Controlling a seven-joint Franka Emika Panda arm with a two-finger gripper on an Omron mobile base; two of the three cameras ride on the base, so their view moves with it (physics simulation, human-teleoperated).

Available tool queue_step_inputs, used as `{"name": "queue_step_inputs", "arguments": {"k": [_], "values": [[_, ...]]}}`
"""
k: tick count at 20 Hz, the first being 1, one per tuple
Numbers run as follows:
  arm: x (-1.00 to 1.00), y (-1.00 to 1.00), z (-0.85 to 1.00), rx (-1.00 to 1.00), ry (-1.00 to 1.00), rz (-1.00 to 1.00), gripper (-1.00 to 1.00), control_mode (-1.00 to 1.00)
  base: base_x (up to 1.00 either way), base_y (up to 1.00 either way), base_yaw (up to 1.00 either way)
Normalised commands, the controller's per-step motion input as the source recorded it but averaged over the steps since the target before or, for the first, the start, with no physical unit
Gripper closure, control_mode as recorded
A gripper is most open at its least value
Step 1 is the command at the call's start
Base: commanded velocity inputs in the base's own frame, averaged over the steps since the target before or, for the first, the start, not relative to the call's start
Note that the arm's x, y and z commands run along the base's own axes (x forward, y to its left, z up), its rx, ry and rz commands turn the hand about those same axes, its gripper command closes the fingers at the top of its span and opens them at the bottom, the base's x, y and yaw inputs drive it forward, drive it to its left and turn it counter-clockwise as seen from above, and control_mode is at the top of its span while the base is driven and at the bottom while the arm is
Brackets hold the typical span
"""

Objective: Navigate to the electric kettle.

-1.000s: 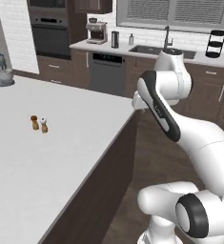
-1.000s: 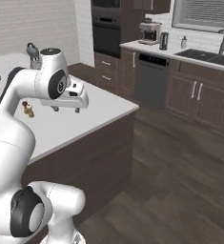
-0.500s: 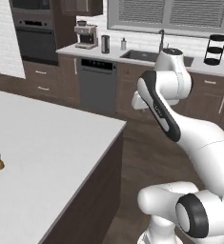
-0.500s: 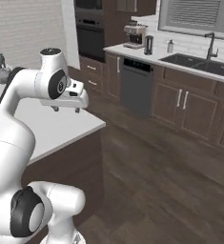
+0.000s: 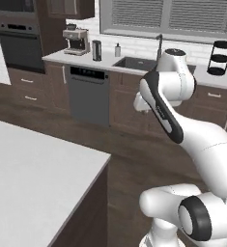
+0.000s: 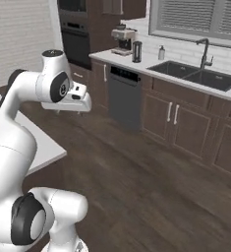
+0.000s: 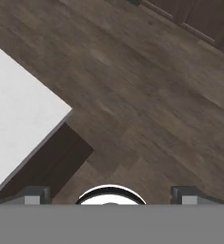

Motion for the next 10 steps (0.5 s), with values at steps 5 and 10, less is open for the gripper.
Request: {"name": "queue_step_inputs", "arguments": {"k": [5, 10], "values": [[0.0, 0.0, 0.0, 0.0, 0.0, 0.0, -1.0, 1.0, 1.0, -0.1, 0.06], [0.0, 0.0, 0.0, 0.0, 0.0, 0.0, -1.0, 1.0, 1.0, -0.06, 0.09]]}}
